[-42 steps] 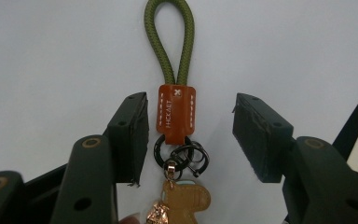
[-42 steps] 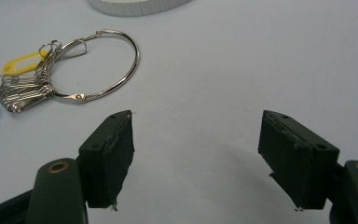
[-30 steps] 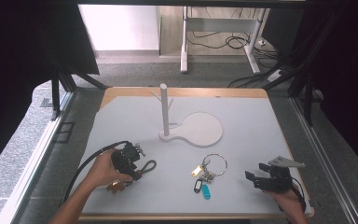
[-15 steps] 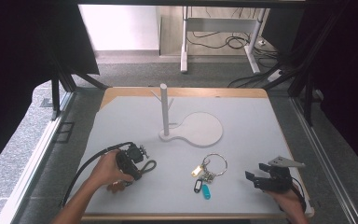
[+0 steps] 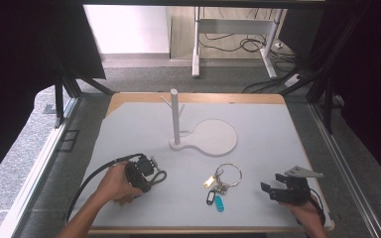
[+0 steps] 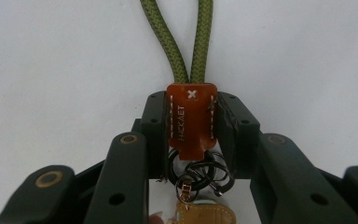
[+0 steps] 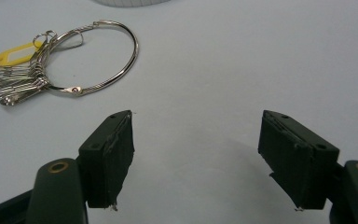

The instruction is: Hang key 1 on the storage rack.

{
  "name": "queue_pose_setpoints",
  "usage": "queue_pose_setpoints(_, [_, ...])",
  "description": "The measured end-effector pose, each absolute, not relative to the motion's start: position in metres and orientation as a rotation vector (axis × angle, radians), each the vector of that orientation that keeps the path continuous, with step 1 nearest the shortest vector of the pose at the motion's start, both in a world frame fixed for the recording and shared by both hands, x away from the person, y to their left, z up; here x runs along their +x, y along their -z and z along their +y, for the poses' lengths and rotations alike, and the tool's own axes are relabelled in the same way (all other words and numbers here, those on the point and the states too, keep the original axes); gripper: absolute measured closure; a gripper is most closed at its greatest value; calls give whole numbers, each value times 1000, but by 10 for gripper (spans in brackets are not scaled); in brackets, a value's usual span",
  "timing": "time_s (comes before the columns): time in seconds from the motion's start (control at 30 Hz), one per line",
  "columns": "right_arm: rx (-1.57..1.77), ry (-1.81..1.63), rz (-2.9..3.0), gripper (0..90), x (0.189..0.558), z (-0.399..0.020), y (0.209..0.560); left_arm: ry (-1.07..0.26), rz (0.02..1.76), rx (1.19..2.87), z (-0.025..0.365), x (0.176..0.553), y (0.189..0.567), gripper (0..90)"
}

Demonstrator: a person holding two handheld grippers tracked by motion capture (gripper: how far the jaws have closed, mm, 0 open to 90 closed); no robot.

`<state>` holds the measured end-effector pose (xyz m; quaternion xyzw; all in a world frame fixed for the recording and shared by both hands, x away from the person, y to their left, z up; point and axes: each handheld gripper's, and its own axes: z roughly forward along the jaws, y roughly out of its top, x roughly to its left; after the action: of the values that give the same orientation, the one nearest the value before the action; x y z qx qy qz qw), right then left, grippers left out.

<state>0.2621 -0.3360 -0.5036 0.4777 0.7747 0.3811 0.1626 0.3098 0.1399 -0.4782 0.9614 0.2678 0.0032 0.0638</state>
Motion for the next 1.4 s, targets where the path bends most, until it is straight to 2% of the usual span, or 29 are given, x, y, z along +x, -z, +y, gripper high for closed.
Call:
queue_pose_setpoints(0.2, [1365, -1088, 2209, 271, 262, -337, 504, -7, 804, 2885, 143, 311, 476, 666])
queue_pose_setpoints(0.33, [1370, -1087, 2205, 271, 262, -338, 504, 13, 814, 2794, 153, 312, 461, 666])
queue_pose_setpoints(0.87, [1370, -1083, 2209, 272, 262, -337, 504, -55, 835, 2618, 170, 310, 419, 666])
queue_pose_setpoints(1.4, [1362, -1083, 2200, 277, 262, -337, 504, -75, 814, 2572, 174, 312, 399, 666])
